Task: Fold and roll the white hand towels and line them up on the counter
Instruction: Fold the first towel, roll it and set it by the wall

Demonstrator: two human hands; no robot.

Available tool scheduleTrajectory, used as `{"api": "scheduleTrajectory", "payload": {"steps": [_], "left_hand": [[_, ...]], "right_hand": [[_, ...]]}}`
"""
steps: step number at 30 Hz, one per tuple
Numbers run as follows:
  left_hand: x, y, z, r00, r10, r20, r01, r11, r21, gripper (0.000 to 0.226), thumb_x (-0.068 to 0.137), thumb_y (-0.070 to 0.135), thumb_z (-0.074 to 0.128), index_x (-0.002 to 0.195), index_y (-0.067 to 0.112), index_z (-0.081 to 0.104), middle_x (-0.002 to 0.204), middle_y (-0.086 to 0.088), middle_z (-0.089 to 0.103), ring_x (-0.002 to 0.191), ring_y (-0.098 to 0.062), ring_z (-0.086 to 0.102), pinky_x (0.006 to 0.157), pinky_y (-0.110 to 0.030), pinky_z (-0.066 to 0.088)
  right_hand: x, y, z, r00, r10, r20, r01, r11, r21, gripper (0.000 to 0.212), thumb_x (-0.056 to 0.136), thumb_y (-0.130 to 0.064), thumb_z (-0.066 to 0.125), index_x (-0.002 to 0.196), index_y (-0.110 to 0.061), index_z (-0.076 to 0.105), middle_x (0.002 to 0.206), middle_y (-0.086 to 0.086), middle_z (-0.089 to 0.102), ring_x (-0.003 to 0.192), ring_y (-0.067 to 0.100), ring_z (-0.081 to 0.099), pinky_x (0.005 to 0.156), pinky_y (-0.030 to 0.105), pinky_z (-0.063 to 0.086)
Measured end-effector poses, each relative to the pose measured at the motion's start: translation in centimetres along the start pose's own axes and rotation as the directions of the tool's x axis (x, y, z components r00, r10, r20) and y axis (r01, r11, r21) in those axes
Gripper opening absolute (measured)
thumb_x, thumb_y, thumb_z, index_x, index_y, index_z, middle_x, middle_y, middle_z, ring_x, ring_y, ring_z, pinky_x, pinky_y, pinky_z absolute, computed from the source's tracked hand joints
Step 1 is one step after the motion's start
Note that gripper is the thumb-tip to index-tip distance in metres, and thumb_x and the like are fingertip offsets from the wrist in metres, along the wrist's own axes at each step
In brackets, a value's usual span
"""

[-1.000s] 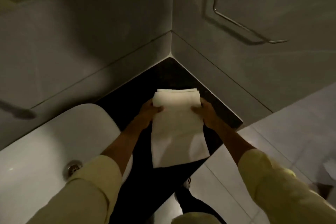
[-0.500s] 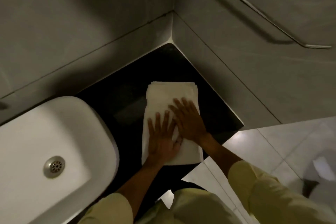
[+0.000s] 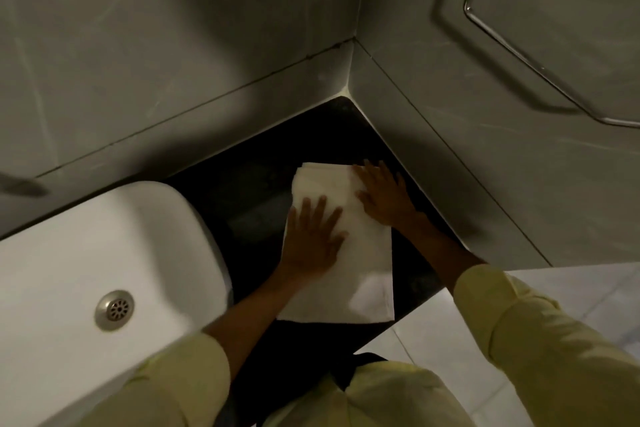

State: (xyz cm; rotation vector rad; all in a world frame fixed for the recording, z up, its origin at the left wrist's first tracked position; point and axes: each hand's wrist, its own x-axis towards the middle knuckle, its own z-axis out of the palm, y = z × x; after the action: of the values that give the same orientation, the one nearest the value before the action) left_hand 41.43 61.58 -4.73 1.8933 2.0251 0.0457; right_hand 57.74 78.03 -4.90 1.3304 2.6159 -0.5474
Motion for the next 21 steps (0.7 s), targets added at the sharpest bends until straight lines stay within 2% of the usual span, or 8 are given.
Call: {"api": "scheduleTrajectory", "payload": {"steps": [4,7,9,10,12,15,19,21], "left_hand": [[7.3,-3.4,-3.8,0.998,0.008,0.063,-0.008,1.000,0.000,0.057,0.099,0.038,0.039,0.152,0.042,0.016,0.165,-0.002,-0.003,0.150,-0.037,-0.005,0.119,-0.061,0.010],[11.8,-4.8,-7.1,0.985,-0.009,0.175,0.024,0.996,-0.084,0.090,0.082,0.036,0.071,0.152,0.039,0.014,0.161,-0.007,0.019,0.146,-0.039,0.021,0.115,-0.058,0.026],[13.6,-5.4,-8.7,0.968,-0.026,0.250,0.076,0.979,-0.190,0.114,0.067,0.034,0.086,0.154,0.029,0.013,0.153,-0.013,0.034,0.137,-0.036,0.037,0.110,-0.052,0.037],[14.4,-5.5,-9.2,0.950,-0.021,0.312,0.095,0.970,-0.222,0.115,0.063,0.033,0.090,0.153,0.025,0.018,0.150,-0.013,0.040,0.134,-0.034,0.043,0.107,-0.048,0.042],[15.4,-5.6,-10.0,0.909,0.006,0.417,0.100,0.968,-0.231,0.102,0.061,0.031,0.091,0.146,0.023,0.035,0.143,-0.009,0.047,0.127,-0.030,0.050,0.101,-0.042,0.048],[15.7,-5.3,-9.9,0.889,0.066,0.453,0.064,0.962,-0.265,0.077,0.066,0.023,0.088,0.134,0.017,0.051,0.132,-0.004,0.051,0.118,-0.023,0.053,0.092,-0.034,0.048],[14.5,-5.3,-9.0,0.925,0.244,0.291,-0.135,0.928,-0.348,0.037,0.069,0.008,0.080,0.100,0.015,0.060,0.099,-0.003,0.061,0.093,-0.020,0.060,0.075,-0.033,0.047],[13.6,-5.2,-9.1,0.935,0.282,0.213,-0.213,0.931,-0.295,0.035,0.072,0.011,0.076,0.103,0.015,0.058,0.096,-0.005,0.064,0.089,-0.027,0.064,0.071,-0.037,0.054]], "right_hand": [[3.4,0.7,-3.2,0.987,0.099,0.130,-0.107,0.992,0.060,0.089,0.086,-0.048,0.066,0.155,-0.021,0.019,0.158,0.012,0.027,0.143,0.036,0.029,0.114,0.056,0.029],[5.2,1.0,-4.8,0.954,0.120,0.276,-0.200,0.937,0.285,0.091,0.074,-0.039,0.082,0.147,-0.011,0.035,0.144,0.013,0.047,0.127,0.032,0.050,0.093,0.037,0.047],[6.0,0.9,-5.6,0.924,0.132,0.360,-0.241,0.930,0.277,0.081,0.071,-0.037,0.085,0.136,-0.009,0.047,0.132,0.011,0.054,0.113,0.028,0.057,0.080,0.033,0.048],[6.2,0.8,-6.2,0.913,0.132,0.385,-0.241,0.937,0.252,0.078,0.071,-0.038,0.085,0.134,-0.009,0.049,0.129,0.009,0.055,0.110,0.027,0.058,0.079,0.033,0.049],[6.6,0.9,-6.7,0.910,0.102,0.402,-0.208,0.951,0.228,0.076,0.072,-0.037,0.085,0.134,-0.008,0.050,0.125,0.006,0.052,0.114,0.028,0.056,0.080,0.032,0.048],[6.7,1.4,-6.6,0.923,0.007,0.384,-0.123,0.952,0.280,0.069,0.074,-0.031,0.084,0.131,-0.008,0.053,0.127,0.009,0.052,0.117,0.028,0.056,0.081,0.031,0.048],[5.6,1.3,-7.3,0.916,-0.047,0.399,-0.072,0.958,0.277,0.082,0.076,-0.033,0.082,0.144,-0.016,0.040,0.141,0.008,0.047,0.125,0.028,0.050,0.091,0.034,0.046],[5.1,1.6,-7.3,0.924,-0.047,0.380,-0.038,0.976,0.215,0.071,0.080,-0.035,0.079,0.140,-0.013,0.049,0.140,0.010,0.050,0.124,0.029,0.052,0.095,0.036,0.047]]}}
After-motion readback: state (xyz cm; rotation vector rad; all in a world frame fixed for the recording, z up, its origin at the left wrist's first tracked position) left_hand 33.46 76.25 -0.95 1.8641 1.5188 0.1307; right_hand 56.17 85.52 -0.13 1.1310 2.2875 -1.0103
